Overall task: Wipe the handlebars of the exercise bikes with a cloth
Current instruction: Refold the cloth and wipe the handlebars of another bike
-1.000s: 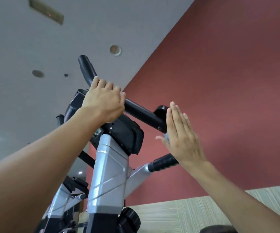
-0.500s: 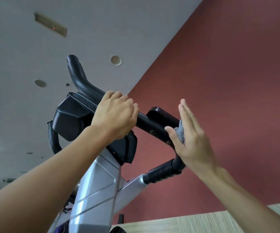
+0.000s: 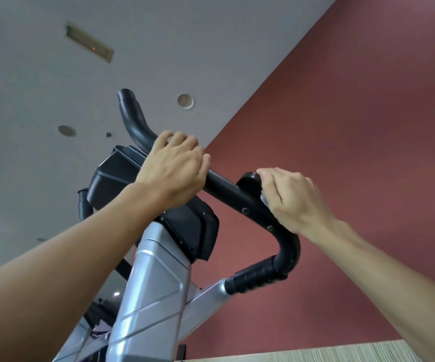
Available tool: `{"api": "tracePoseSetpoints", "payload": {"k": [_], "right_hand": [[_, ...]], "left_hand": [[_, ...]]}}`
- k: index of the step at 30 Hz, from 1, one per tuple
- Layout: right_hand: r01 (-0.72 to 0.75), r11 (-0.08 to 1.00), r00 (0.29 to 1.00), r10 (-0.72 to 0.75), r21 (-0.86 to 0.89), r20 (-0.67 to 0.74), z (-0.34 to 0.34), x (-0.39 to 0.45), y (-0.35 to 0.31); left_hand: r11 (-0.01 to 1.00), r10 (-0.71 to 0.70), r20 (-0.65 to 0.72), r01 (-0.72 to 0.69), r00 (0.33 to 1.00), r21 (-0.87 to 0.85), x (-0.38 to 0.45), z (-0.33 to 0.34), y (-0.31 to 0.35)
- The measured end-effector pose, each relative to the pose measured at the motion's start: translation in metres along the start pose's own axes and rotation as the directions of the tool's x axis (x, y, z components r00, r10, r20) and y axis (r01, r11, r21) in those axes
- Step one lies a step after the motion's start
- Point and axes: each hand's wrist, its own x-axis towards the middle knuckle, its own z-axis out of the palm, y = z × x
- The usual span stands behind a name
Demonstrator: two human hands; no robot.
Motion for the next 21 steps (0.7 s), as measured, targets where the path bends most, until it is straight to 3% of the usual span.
{"api": "tracePoseSetpoints", "payload": {"k": [6,12,16,21], "right_hand": [[0.109,0.993,0.993,-0.108,-0.034,0.038,0.009,0.044,-0.044],[-0.014,1.0,0.994,0.011,-0.025,-0.112,0.007,-0.013,0.003],[0.046,0.997,0.976,-0.057,-0.055,-0.21,0.011,0.01,-0.034],[0.144,0.99,0.989,-0.143,0.01,-0.035,0.037,0.076,-0.115]], "left_hand": [[0.999,0.033,0.03,-0.033,0.999,-0.003,-0.004,-0.008,-0.018],[0.997,-0.07,0.059,0.068,0.996,0.044,-0.006,-0.017,-0.042],[0.999,-0.048,0.062,0.048,0.997,-0.006,-0.009,-0.022,-0.05],[0.998,-0.02,0.052,0.023,0.998,-0.055,-0.011,-0.022,-0.058]]}}
